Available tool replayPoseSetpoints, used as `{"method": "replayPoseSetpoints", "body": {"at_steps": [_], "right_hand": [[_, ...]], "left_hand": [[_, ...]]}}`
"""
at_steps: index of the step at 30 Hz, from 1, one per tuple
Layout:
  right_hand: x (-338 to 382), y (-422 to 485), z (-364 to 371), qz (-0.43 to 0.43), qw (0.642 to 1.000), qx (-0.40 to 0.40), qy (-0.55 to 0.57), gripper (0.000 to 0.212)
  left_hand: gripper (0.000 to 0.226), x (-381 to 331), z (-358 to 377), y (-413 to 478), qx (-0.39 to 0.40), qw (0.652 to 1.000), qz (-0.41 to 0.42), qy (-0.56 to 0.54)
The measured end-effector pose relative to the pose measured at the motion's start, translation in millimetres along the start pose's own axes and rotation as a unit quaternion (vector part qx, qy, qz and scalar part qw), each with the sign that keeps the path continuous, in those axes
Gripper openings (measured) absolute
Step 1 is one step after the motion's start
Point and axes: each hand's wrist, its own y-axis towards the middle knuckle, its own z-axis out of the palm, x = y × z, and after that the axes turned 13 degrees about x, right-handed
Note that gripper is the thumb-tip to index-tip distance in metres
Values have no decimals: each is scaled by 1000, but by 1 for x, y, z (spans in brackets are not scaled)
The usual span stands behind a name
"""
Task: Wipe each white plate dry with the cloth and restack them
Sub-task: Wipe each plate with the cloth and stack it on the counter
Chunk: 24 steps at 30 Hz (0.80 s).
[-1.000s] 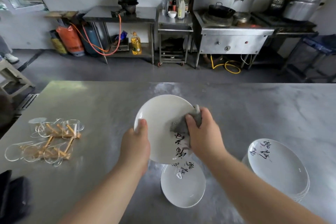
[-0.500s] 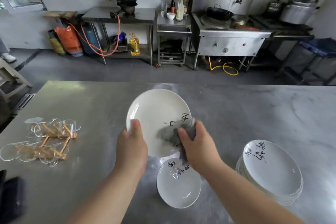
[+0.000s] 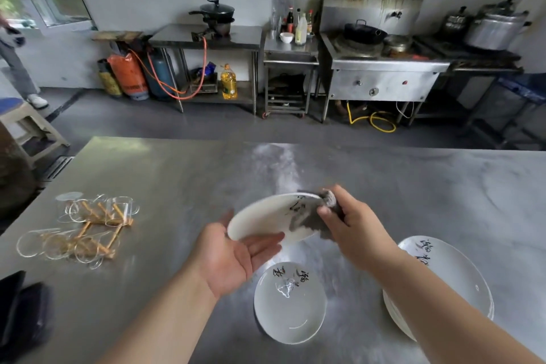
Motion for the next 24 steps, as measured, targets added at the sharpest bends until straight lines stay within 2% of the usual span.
{"method": "replayPoseSetpoints", "body": {"at_steps": [1, 3, 5, 7, 9, 11, 13, 16, 20, 24], "right_hand": [[0, -5, 1, -13, 999, 27, 20, 28], [3, -14, 5, -33, 997, 60, 47, 29], [7, -18, 8, -22, 994, 84, 64, 32], [9, -16, 15, 1, 996, 81, -45, 39], [18, -13, 27, 15, 975, 78, -206, 53], [28, -11, 42, -29, 947, 104, -302, 63], [33, -7, 46, -63, 928, 125, -345, 69], [29, 6, 27, -62, 925, 110, -359, 68], [12, -7, 19, 17, 938, 100, -333, 69], [13, -30, 44, -54, 938, 130, -317, 80]], "left_hand": [[53, 0, 0, 0, -7, 999, 35, 5], [36, 3, -1, 1, -6, 997, 75, 5], [37, 4, -1, 1, -8, 994, 101, 33], [44, 7, 2, 3, 2, 991, 108, 83], [47, 14, 9, 6, 24, 988, 106, 109], [45, 24, 17, 7, 56, 985, 95, 130], [43, 33, 23, 9, 79, 981, 97, 148], [44, 36, 25, 10, 97, 975, 122, 158], [43, 33, 22, 2, 99, 964, 139, 205], [45, 43, 20, -3, 115, 960, 104, 232]]}}
